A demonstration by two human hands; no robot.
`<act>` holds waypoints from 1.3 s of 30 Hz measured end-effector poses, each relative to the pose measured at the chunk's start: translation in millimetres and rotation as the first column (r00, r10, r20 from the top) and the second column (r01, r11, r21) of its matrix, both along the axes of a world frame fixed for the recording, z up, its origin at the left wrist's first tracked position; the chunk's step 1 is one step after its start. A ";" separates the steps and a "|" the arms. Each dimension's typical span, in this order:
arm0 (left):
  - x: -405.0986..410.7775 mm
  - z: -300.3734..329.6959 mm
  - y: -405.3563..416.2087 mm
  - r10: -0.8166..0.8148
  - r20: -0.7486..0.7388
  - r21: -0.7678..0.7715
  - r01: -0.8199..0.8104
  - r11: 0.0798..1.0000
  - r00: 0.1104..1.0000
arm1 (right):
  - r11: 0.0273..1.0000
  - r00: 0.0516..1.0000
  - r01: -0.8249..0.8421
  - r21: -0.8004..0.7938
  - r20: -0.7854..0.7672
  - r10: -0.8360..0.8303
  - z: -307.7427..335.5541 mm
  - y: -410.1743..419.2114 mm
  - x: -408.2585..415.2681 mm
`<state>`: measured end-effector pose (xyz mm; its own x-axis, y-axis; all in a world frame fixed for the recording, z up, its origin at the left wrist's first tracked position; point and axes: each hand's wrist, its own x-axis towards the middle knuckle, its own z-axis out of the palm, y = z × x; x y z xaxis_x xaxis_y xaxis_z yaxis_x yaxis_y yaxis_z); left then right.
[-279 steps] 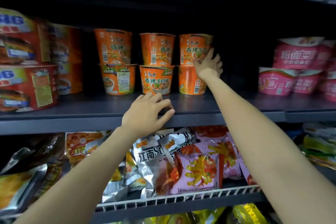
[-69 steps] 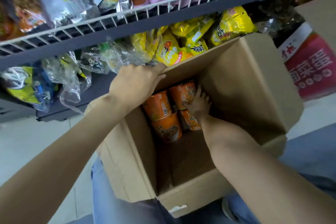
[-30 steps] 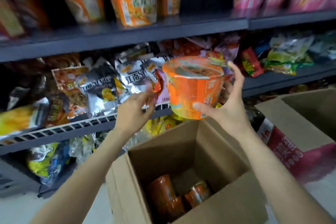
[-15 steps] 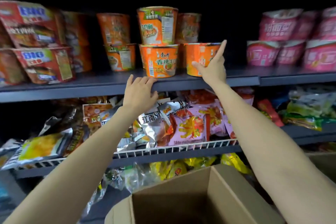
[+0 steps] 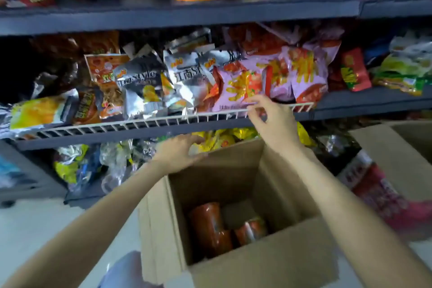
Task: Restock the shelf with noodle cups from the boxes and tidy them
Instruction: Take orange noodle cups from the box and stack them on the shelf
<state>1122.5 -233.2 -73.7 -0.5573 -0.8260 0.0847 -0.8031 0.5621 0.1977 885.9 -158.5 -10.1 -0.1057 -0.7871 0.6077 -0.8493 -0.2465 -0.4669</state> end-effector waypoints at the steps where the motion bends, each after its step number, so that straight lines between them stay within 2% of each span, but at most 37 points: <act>1: 5.0 -14.9 2.8 0.021 0.118 0.091 -0.032 0.995 0.993 | 0.995 0.999 -0.028 0.101 -0.032 0.031 -21.7 9.7 5.9; 2: 8.5 -25.4 5.9 0.035 0.184 0.150 -0.064 0.987 0.982 | 0.977 0.995 -0.052 0.208 -0.076 0.070 -42.4 18.2 12.2; 4: 11.8 -36.5 9.4 0.079 0.178 0.171 -0.110 0.979 0.981 | 0.910 0.977 -0.104 0.402 -0.128 0.169 -79.7 32.4 23.7; 6: 10.1 -39.4 15.4 0.107 0.108 0.080 -0.116 0.990 0.988 | 0.833 0.952 -0.132 0.537 -0.164 0.257 -107.7 41.4 32.4; 9: 2.9 -35.8 40.4 0.080 0.005 -0.091 -0.079 0.993 0.997 | 0.716 0.888 -0.063 0.695 -0.289 0.359 -142.9 44.5 38.4; 12: -2.5 -32.0 72.1 -0.050 -0.092 -0.275 0.023 0.961 0.995 | 0.567 0.820 0.053 0.822 -0.360 0.445 -180.2 45.0 45.0; 14: -2.7 -30.4 83.0 -0.101 -0.136 -0.356 0.046 0.933 0.986 | 0.461 0.827 0.129 0.878 -0.351 0.439 -208.8 48.0 54.6; 15: -1.5 -29.9 86.8 -0.102 -0.150 -0.373 0.040 0.927 0.983 | 0.412 0.864 0.146 0.899 -0.319 0.389 -223.3 49.8 60.5; 17: 0.5 -30.8 94.5 -0.089 -0.187 -0.381 0.011 0.924 0.978 | 0.348 0.960 0.142 0.927 -0.215 0.181 -254.3 51.7 73.4; 19: 2.1 -33.2 104.7 -0.080 -0.218 -0.369 -0.006 0.929 0.973 | 0.332 0.989 0.147 0.932 -0.137 -0.052 -283.3 50.6 87.7; 21: 1.5 -34.7 112.8 -0.086 -0.223 -0.358 0.000 0.934 0.971 | 0.348 0.970 0.171 0.922 -0.096 -0.223 -309.6 49.2 102.2; 24: -0.6 -35.5 111.5 -0.111 -0.232 -0.362 0.020 0.932 0.966 | 0.390 0.933 0.206 0.897 -0.059 -0.356 -334.5 43.0 118.2; 27: -5.5 -37.6 103.4 -0.158 -0.226 -0.384 0.061 0.921 0.961 | 0.378 0.891 0.233 0.896 -0.041 -0.452 -350.6 32.5 123.1; 30: -12.5 -41.0 100.2 -0.173 -0.189 -0.388 0.088 0.917 0.967 | 0.345 0.887 0.254 0.903 -0.076 -0.455 -355.3 25.9 114.6; 33: -17.7 -43.5 91.7 -0.146 -0.158 -0.370 0.078 0.926 0.977 | 0.331 0.931 0.182 0.926 -0.053 -0.362 -337.5 24.0 93.5; 36: -21.8 -45.3 76.2 -0.161 -0.143 -0.340 0.104 0.935 0.977 | 0.325 0.947 0.114 0.939 -0.004 -0.322 -296.9 26.3 68.3; 39: -25.6 -40.0 54.3 -0.145 -0.091 -0.211 0.123 0.970 0.985 | 0.317 0.969 0.005 0.949 0.074 -0.237 -239.3 28.3 47.4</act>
<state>1096.9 -179.0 -113.8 -0.6406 -0.7038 0.3071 -0.6986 0.7002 0.1473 933.3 -130.3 -249.4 -0.2569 -0.7824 -0.5673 -0.7080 0.5520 -0.4406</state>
